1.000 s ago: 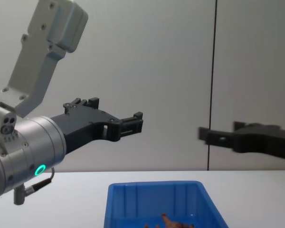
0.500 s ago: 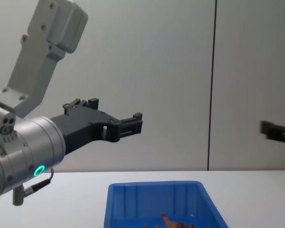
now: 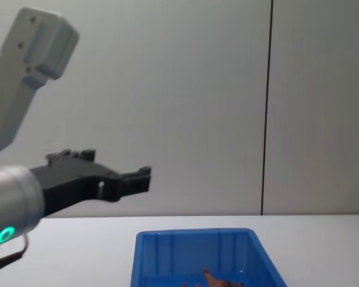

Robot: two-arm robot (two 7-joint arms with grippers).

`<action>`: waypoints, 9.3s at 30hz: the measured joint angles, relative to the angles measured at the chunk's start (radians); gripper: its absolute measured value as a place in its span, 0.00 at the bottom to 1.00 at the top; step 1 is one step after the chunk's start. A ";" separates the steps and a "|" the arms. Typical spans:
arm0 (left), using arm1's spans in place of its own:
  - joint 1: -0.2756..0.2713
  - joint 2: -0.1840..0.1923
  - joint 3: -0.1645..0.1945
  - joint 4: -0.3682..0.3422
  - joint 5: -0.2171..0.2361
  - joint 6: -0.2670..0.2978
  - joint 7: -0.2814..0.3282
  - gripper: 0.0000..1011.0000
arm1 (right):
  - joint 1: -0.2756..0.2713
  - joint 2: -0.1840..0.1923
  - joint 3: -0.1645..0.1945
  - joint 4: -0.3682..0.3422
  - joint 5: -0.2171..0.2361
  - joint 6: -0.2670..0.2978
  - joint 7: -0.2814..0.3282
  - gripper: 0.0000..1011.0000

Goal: Pick up the two dolls from the table and place them into the box.

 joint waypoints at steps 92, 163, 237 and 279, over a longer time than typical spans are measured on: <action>-0.060 0.005 -0.069 0.458 -0.225 0.100 -0.266 0.61 | -0.087 0.049 0.068 -0.030 0.019 -0.054 -0.106 0.99; -0.323 -0.116 -0.054 0.573 -0.171 -0.047 -0.782 0.19 | -0.087 0.049 0.068 -0.030 0.019 -0.054 -0.106 0.99; -0.180 -0.050 -0.075 0.264 -0.135 -0.153 -0.225 0.99 | -0.017 0.007 -0.076 -0.045 -0.013 -0.014 -0.050 0.99; -0.078 -0.075 0.028 0.095 0.084 -0.116 -0.041 0.99 | 0.042 -0.028 -0.197 -0.059 -0.040 0.020 0.000 0.99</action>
